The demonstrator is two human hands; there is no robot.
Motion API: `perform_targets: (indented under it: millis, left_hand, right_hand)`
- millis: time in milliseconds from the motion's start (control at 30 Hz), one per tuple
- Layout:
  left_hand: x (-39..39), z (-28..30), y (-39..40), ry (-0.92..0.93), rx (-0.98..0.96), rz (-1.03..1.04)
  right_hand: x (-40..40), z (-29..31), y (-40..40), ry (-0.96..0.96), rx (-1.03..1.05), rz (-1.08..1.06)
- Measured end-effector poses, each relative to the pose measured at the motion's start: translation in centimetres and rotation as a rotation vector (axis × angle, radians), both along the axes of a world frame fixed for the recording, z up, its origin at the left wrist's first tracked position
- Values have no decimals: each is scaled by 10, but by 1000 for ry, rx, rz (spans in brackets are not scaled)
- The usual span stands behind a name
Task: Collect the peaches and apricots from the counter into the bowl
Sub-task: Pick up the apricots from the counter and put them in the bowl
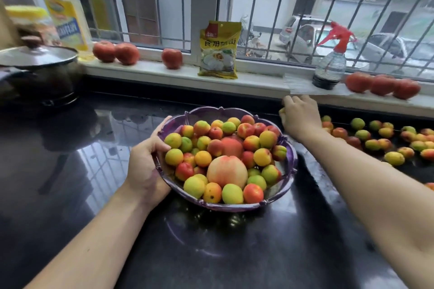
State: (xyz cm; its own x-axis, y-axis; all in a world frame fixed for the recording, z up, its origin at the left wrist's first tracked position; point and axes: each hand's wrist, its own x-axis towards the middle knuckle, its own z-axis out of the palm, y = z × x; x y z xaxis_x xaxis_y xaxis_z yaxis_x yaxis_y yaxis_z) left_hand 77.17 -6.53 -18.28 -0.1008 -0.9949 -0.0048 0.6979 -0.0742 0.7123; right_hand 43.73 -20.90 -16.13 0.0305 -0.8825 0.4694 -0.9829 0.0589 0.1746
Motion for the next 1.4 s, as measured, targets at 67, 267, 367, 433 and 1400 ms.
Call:
perform_targets:
  millis: [67, 267, 367, 433, 1400]
  left_hand:
    - [2, -2, -2, -2, 28, 14]
    - [-6, 9, 10, -250, 24, 49]
    - [-17, 13, 30, -408, -14, 107]
    - [-23, 17, 41, -448, 12, 141]
    - [15, -22, 128, -1600, -1011, 524]
  right_hand:
    - [8, 12, 22, -395, -59, 83]
    - [11, 36, 151, -1200, -94, 282]
    - [13, 41, 209, -1271, -61, 333]
    - [13, 44, 233, -1228, 6, 348]
    - [64, 50, 218, -650, 41, 359]
